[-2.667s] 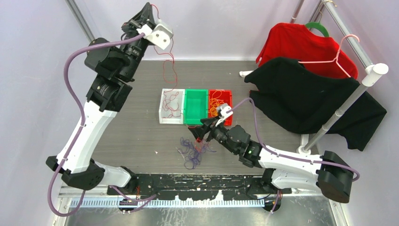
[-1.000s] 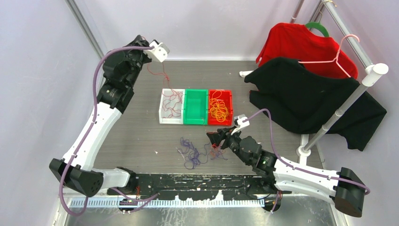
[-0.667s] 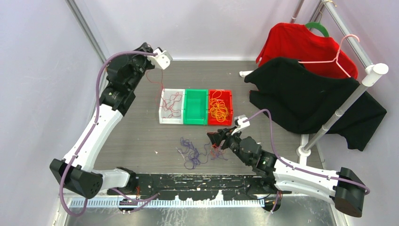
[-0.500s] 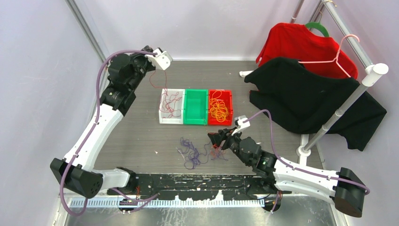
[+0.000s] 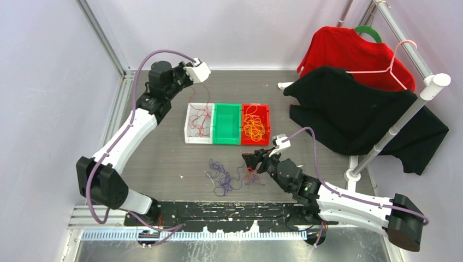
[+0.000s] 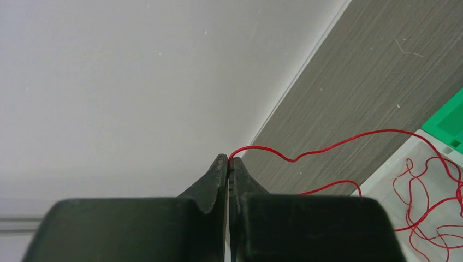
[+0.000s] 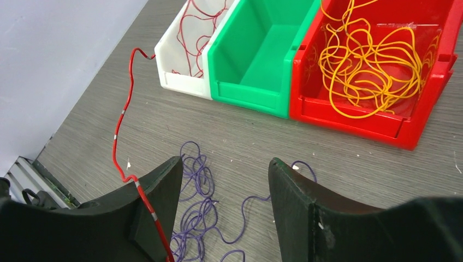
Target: Untangle the cables
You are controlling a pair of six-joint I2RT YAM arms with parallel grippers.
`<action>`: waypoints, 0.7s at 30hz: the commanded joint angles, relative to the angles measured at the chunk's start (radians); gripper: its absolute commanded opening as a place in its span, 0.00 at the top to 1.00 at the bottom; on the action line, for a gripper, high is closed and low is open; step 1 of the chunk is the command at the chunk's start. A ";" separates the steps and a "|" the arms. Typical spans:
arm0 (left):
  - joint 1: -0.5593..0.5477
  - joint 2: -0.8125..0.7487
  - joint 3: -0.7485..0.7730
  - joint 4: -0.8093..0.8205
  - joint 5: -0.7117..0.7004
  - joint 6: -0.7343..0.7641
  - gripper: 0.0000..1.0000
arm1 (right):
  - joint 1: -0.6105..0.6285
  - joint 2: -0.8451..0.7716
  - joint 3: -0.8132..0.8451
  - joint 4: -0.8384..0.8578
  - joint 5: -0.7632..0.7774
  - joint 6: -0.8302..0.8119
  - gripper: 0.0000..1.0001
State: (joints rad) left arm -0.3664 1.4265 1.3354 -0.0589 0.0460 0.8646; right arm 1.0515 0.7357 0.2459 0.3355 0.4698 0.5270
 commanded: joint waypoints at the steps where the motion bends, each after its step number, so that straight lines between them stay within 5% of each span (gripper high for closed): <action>1: -0.004 0.048 0.069 0.093 0.040 -0.027 1.00 | 0.001 0.019 0.013 0.041 0.027 0.015 0.36; 10: -0.005 0.090 -0.078 0.263 0.098 0.157 1.00 | 0.001 0.042 0.015 0.037 0.047 0.031 0.37; 21: -0.011 0.067 -0.139 0.033 0.120 0.107 1.00 | 0.001 0.024 0.005 0.007 0.067 0.047 0.37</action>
State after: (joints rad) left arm -0.3687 1.5372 1.1702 0.0441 0.1375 1.0107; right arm 1.0515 0.7757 0.2447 0.3157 0.5064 0.5541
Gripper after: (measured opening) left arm 0.007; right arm 0.629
